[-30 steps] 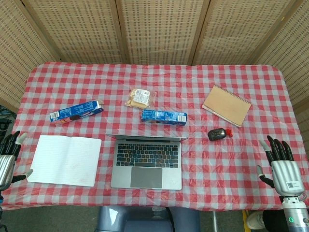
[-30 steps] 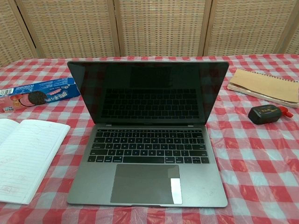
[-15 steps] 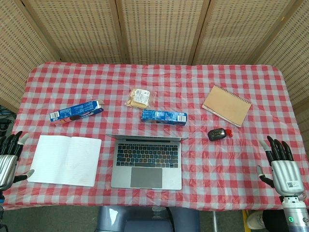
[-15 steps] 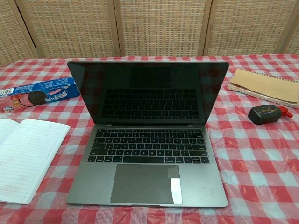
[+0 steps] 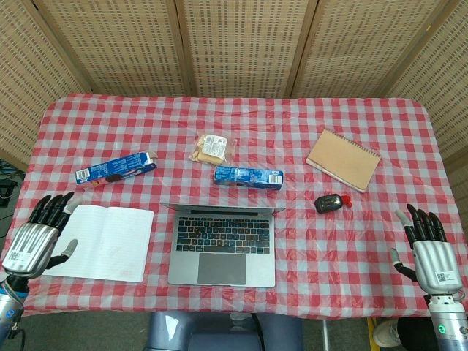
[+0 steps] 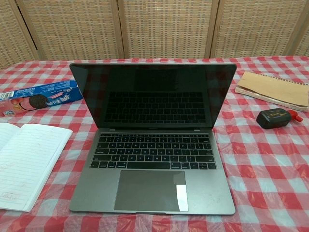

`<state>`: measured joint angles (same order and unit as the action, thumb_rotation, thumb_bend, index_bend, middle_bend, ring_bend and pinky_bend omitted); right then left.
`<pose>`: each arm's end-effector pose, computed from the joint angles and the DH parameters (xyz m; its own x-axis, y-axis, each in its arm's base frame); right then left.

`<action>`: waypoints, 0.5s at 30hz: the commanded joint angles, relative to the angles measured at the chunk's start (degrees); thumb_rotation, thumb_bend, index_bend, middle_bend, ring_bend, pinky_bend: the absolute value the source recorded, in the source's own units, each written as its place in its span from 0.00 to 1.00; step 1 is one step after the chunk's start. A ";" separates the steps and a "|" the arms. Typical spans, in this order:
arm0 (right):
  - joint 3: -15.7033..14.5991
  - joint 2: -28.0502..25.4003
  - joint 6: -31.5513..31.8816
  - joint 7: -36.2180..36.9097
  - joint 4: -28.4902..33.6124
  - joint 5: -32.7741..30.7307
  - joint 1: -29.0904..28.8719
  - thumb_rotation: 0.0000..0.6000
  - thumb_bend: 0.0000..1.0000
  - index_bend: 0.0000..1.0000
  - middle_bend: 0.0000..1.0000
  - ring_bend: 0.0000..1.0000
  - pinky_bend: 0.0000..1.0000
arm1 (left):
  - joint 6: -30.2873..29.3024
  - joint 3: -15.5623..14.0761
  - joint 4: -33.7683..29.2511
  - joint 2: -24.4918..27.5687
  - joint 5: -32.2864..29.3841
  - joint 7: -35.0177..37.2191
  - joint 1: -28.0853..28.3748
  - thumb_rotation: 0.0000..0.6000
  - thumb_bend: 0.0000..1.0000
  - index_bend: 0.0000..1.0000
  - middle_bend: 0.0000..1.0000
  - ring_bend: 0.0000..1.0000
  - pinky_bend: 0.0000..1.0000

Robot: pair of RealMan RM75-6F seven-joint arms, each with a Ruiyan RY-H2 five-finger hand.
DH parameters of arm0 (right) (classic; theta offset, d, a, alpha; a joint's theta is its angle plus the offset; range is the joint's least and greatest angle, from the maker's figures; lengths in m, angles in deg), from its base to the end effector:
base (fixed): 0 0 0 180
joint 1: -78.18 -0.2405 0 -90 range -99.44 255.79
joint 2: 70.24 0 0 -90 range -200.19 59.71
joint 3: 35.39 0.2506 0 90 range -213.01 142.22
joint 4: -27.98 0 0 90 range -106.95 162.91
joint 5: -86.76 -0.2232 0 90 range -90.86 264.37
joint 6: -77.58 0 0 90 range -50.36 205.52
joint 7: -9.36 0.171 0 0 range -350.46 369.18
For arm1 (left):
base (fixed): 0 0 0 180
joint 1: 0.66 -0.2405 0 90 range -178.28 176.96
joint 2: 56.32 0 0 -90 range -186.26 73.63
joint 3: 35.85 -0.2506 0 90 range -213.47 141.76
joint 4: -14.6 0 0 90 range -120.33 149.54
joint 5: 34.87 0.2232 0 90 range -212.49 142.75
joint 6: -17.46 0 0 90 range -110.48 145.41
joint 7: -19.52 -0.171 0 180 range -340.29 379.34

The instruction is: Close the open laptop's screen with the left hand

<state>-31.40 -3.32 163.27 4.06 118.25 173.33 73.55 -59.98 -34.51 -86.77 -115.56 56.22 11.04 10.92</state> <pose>-0.3105 -0.2120 0.1365 0.4664 0.0268 0.8842 -0.8843 -0.0128 0.4668 -0.2560 0.2288 0.1254 0.4944 0.0920 0.8644 0.8554 -0.2285 -0.4649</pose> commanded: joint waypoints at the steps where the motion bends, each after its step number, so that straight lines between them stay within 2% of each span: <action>1: -0.04 0.02 -0.16 0.13 -0.05 -0.06 -0.03 1.00 0.63 0.02 0.00 0.00 0.00 | 3.84 1.12 -4.01 3.10 1.92 2.24 3.88 1.00 0.97 0.00 0.00 0.00 0.00; 2: -0.04 0.02 -0.25 0.19 -0.10 -0.14 -0.05 1.00 0.63 0.02 0.00 0.00 0.00 | 4.55 1.64 -4.95 3.67 2.26 2.12 4.84 1.00 1.00 0.00 0.00 0.00 0.00; 10: 0.08 0.13 -0.73 0.65 -0.47 -0.61 -0.21 1.00 0.63 0.03 0.00 0.00 0.00 | 11.91 5.64 -13.81 9.63 0.69 0.64 11.97 1.00 1.00 0.00 0.00 0.00 0.00; 15: 0.17 0.12 -0.85 1.18 -0.56 -0.81 -0.25 1.00 0.63 0.04 0.00 0.00 0.00 | 19.66 8.51 -17.05 12.96 -4.89 0.37 17.56 1.00 1.00 0.00 0.00 0.00 0.00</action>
<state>-31.24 -3.19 162.43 5.19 117.70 172.53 73.29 -43.64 -27.74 -102.06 -104.46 54.21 11.78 25.69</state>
